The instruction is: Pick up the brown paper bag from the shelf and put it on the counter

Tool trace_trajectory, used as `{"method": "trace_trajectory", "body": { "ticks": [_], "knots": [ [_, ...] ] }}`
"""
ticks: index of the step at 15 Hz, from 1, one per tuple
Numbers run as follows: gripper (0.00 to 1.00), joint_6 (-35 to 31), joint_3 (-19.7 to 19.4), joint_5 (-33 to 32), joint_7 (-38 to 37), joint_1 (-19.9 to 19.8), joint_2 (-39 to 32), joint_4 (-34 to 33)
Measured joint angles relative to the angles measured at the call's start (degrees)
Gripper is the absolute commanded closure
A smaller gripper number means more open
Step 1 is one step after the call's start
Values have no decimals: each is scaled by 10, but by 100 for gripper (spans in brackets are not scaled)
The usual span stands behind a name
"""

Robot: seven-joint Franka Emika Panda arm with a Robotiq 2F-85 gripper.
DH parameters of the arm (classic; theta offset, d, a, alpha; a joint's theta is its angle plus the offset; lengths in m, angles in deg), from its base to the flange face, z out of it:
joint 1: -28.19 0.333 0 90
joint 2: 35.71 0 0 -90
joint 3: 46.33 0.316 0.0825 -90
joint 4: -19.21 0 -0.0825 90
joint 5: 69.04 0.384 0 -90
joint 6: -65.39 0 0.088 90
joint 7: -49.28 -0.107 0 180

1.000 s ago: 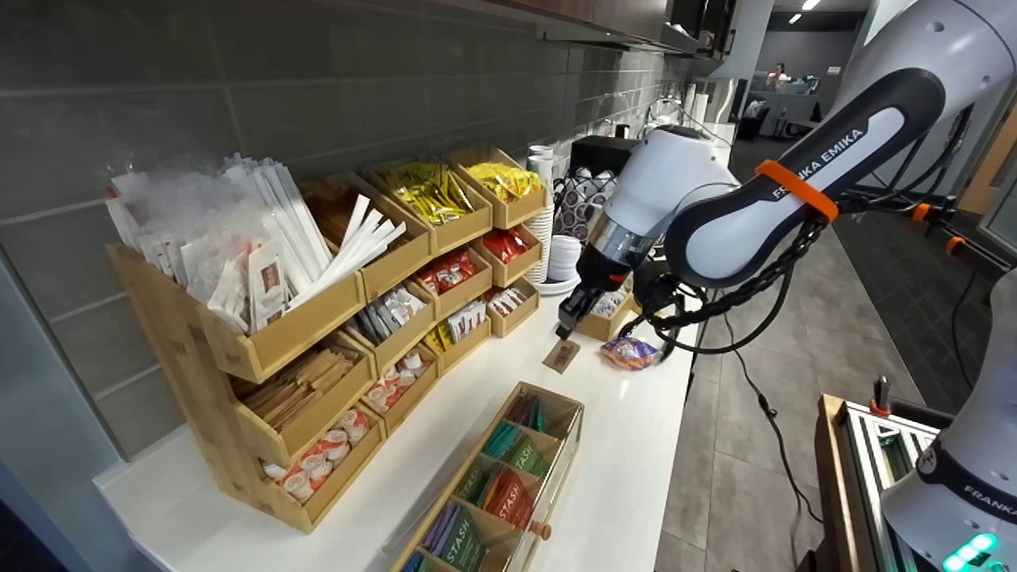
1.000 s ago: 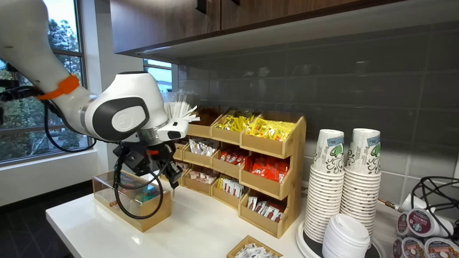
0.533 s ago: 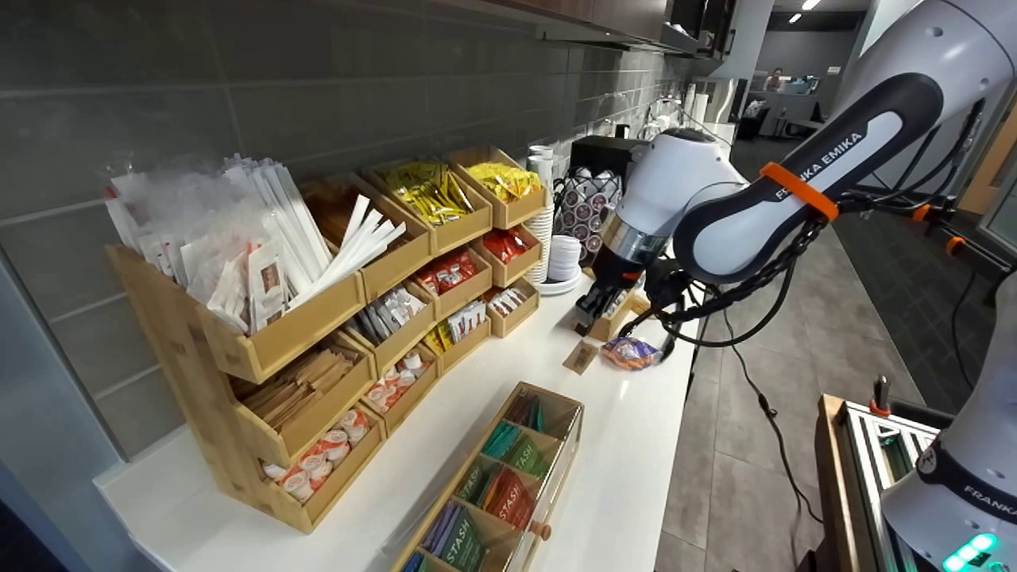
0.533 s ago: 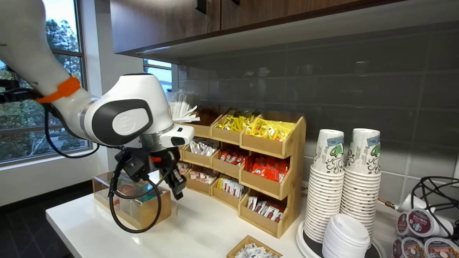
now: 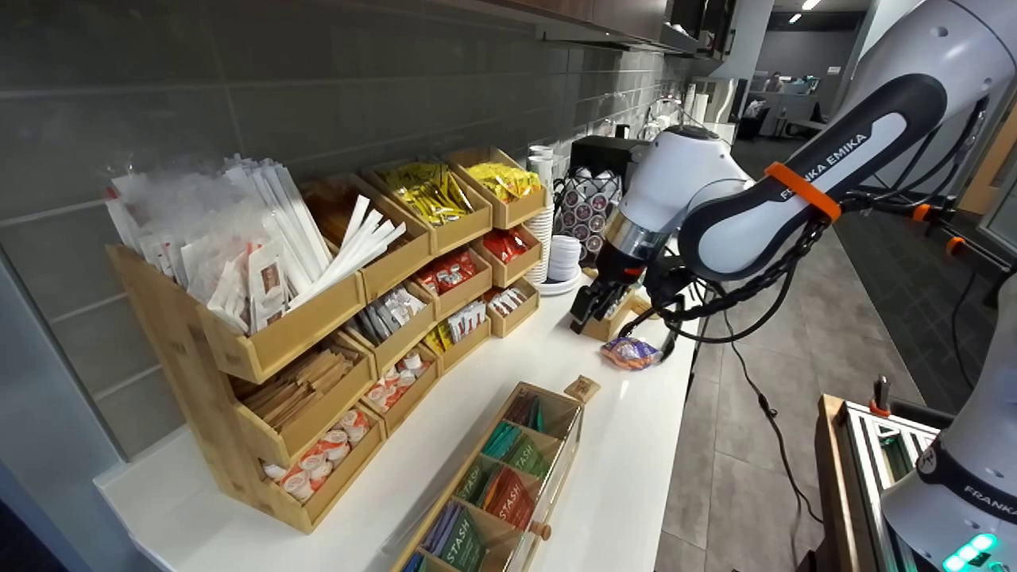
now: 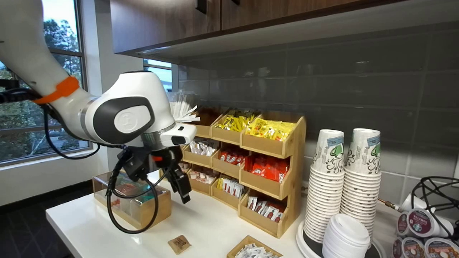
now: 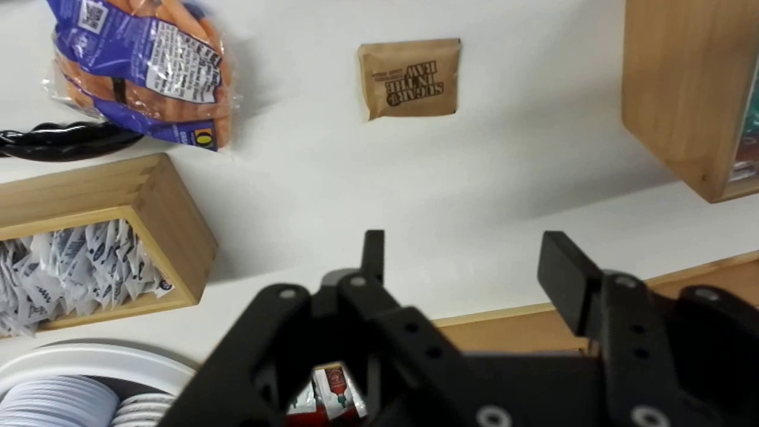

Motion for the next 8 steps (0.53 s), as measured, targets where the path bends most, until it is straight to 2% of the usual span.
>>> {"method": "trace_trajectory", "body": {
  "ticks": [8],
  "knots": [
    [1,0,0,-9,-19,-3,14,12]
  ]
}}
